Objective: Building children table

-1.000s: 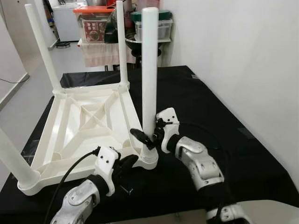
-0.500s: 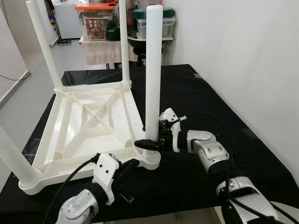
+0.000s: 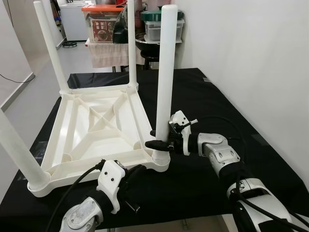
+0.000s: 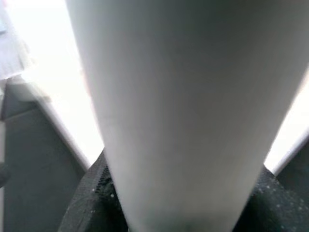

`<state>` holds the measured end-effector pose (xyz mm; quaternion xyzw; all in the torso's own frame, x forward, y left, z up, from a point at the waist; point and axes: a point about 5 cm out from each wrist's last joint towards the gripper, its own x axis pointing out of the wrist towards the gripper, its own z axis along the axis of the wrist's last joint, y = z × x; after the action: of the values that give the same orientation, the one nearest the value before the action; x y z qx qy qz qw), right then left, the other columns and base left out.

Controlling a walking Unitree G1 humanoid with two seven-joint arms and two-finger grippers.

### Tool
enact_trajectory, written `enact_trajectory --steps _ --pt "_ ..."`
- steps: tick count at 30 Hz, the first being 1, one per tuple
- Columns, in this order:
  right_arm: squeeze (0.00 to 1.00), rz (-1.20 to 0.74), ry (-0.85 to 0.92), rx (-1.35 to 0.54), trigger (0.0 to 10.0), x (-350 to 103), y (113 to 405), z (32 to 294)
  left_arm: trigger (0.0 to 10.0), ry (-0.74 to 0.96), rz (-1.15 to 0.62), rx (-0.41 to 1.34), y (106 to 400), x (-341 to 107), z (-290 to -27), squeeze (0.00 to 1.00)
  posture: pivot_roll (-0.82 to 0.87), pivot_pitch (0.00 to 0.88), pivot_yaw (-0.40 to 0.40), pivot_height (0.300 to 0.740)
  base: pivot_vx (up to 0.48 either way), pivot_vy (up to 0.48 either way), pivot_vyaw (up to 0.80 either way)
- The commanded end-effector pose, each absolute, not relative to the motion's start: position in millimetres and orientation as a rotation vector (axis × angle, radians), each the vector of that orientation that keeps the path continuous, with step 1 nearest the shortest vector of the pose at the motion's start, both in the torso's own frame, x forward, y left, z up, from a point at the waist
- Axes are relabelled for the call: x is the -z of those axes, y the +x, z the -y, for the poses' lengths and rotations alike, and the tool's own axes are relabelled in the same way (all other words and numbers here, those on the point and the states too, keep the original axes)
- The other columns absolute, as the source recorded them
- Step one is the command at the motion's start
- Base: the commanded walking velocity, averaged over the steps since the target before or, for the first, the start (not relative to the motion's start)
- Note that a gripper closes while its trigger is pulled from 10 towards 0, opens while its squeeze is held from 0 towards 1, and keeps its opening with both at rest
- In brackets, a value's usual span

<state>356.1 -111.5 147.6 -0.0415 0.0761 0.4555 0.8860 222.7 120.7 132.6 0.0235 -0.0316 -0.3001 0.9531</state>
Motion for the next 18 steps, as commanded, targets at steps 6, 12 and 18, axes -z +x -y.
enact_trajectory --steps 6,12,18 --pt "0.0 -0.162 0.106 -0.323 0.0 -140 325 104 10.0 0.119 0.12 0.544 223 -139 -129 0.0 -0.01 0.0 -0.02 0.74 0.0 0.0 0.0" --pt "0.0 -0.182 0.088 -0.425 0.0 -141 328 104 10.0 0.084 0.129 0.533 223 -140 -131 0.0 0.03 0.0 -0.053 0.74 0.0 0.0 0.0" --pt "1.0 -0.105 -0.006 -0.689 10.0 -166 343 104 10.0 -0.016 0.1 0.538 224 -136 -130 0.0 0.02 0.0 -0.042 0.74 0.0 0.0 0.0"
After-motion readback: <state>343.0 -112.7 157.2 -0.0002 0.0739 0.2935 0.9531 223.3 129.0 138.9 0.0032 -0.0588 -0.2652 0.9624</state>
